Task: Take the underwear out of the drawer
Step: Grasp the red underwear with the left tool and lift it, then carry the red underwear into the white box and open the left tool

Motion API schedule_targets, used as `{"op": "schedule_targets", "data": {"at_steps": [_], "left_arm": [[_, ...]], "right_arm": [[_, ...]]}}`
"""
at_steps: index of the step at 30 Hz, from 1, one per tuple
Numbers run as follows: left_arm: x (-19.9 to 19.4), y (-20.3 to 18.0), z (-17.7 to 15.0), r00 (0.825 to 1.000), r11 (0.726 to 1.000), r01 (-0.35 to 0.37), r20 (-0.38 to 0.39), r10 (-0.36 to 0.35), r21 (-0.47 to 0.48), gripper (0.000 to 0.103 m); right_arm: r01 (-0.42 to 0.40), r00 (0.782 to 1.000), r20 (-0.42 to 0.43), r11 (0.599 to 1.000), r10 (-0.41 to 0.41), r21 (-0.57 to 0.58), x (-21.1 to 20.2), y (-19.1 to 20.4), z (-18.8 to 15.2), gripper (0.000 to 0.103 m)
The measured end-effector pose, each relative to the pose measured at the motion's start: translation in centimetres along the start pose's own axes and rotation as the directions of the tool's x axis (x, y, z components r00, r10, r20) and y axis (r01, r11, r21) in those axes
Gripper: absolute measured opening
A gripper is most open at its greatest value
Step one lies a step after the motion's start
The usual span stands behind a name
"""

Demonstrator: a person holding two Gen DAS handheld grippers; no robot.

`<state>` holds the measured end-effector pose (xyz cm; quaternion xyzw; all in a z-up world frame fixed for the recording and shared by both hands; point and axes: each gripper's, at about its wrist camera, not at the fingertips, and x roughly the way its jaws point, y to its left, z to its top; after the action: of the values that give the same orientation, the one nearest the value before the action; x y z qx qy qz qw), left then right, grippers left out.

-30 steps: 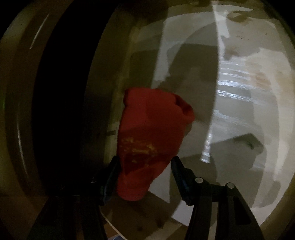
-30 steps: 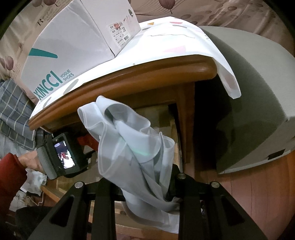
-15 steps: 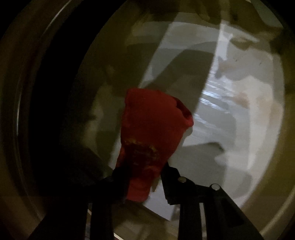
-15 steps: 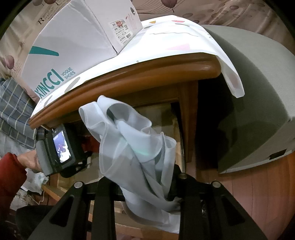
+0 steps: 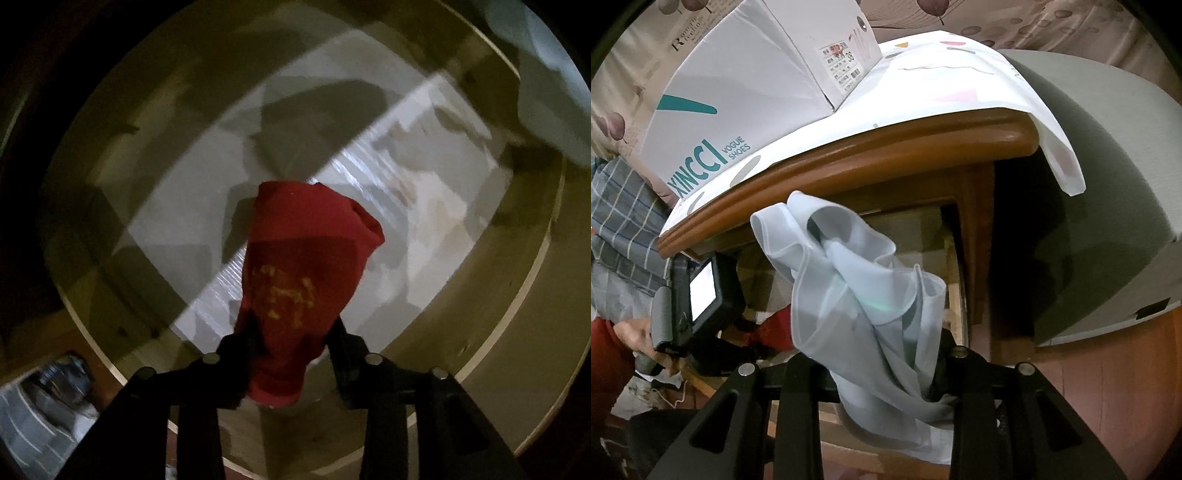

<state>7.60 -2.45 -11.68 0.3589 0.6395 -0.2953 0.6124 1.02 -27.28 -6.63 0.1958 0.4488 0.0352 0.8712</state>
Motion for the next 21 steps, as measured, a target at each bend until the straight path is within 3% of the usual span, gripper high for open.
{"op": "schedule_targets", "data": {"at_steps": [1,7,12,17,21], "left_arm": [[0.0,0.2,-0.7,1.000,1.000,-0.011,0.008,0.012,-0.008,0.048],[1.0,-1.0,-0.8,0.999,0.999,-0.049,-0.005,0.049,-0.017,0.056],[2.1,-0.6,0.3,0.995,0.996,-0.092,-0.044,0.092,-0.004,0.056],[2.1,-0.1,-0.7,0.995,0.995,-0.096,-0.007,0.096,-0.009,0.038],[-0.4,-1.3,-1.7,0.987,0.993,-0.121,0.106,0.120,-0.002,0.033]], "right_arm": [[-0.002,1.000,-0.002,1.000,0.002,0.000,0.0,0.0,0.0,0.029],[-0.007,1.000,-0.007,1.000,0.007,0.005,0.1,0.1,0.0,0.030],[-0.008,1.000,-0.015,1.000,0.008,-0.002,0.3,0.4,0.0,0.030],[-0.009,1.000,-0.019,1.000,0.009,-0.005,0.4,0.4,0.0,0.030],[-0.005,1.000,-0.019,1.000,0.005,-0.013,0.4,0.4,0.0,0.030]]}}
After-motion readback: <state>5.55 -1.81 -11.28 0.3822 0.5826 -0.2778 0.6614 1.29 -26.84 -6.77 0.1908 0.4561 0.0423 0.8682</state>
